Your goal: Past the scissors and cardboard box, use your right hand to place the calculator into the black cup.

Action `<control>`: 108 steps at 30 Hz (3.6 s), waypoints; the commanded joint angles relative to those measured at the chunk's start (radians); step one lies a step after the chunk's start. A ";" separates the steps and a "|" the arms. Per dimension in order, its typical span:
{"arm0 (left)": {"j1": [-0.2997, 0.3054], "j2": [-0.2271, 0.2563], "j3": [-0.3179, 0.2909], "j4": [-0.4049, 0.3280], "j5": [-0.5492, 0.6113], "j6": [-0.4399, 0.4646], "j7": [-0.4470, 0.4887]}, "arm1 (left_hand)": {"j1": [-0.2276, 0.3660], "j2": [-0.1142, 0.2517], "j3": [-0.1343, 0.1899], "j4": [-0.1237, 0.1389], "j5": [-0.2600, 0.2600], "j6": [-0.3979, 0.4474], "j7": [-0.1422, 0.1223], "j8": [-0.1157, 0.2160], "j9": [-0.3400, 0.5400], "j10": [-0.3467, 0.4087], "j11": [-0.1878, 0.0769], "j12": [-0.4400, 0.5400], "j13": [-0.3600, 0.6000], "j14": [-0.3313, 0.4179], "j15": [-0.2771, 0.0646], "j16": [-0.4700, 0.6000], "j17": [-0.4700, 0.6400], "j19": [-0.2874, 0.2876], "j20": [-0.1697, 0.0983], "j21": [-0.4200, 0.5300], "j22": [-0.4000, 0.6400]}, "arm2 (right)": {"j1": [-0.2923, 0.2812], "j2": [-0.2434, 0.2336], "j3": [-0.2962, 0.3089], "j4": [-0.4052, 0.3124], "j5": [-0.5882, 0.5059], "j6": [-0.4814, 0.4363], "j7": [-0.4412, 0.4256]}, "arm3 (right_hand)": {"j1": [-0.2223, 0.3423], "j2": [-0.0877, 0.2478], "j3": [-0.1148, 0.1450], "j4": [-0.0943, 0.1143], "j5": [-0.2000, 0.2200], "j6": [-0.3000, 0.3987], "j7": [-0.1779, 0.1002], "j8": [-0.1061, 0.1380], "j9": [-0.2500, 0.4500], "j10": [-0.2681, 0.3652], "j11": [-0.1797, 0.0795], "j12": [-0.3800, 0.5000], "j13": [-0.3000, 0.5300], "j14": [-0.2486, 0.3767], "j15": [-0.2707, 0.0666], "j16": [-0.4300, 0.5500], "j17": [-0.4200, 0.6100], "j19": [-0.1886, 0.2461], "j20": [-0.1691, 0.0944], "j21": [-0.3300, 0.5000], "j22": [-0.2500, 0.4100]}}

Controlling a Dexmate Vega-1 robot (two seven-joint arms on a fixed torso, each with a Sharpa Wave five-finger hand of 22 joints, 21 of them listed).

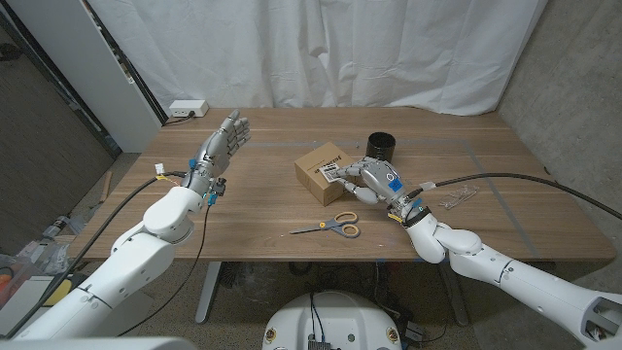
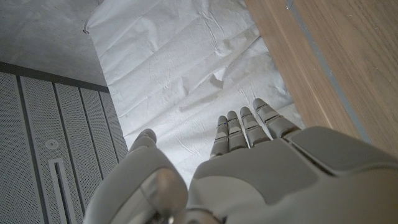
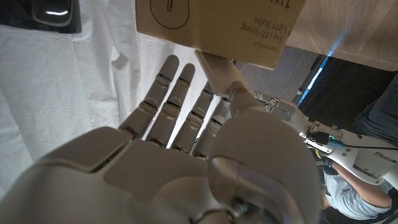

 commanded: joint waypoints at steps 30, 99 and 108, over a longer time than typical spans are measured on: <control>-0.041 -0.011 0.009 0.045 0.001 -0.032 -0.018 | 0.009 0.002 -0.011 0.002 -0.003 0.006 -0.001 -0.001 0.001 0.003 0.001 0.000 0.003 0.006 0.000 0.001 0.005 -0.003 0.006 0.000 0.005 | -0.017 -0.023 0.059 -0.110 -0.025 -0.039 0.013 | 0.033 0.008 0.011 -0.015 0.006 0.086 0.002 0.030 0.100 0.070 0.004 0.005 0.009 0.084 -0.114 0.005 0.011 -0.024 -0.151 0.142 -0.007; -0.013 0.006 -0.033 0.014 0.004 -0.031 -0.021 | 0.014 0.006 -0.022 0.004 -0.003 0.006 0.000 0.000 0.001 0.002 0.000 0.000 0.003 0.006 0.000 0.001 0.005 -0.004 0.005 0.000 0.005 | -0.074 -0.081 0.225 -0.281 0.066 -0.098 0.190 | 0.017 0.005 0.045 -0.027 0.007 0.101 0.003 0.004 0.107 0.071 0.004 0.001 0.009 0.120 -0.119 0.005 0.013 -0.024 -0.147 0.180 -0.011; -0.018 0.001 -0.039 0.025 0.006 -0.046 -0.026 | 0.015 0.007 -0.023 0.004 -0.002 0.007 0.000 0.000 0.001 0.001 -0.002 0.000 0.003 0.005 0.001 0.001 0.005 -0.004 0.005 0.000 0.005 | -0.065 -0.080 0.240 -0.287 0.085 -0.098 0.227 | 0.018 0.005 0.051 -0.029 0.006 0.102 0.003 0.002 0.106 0.070 0.004 0.000 0.009 0.126 -0.119 0.003 0.009 -0.025 -0.147 0.184 -0.010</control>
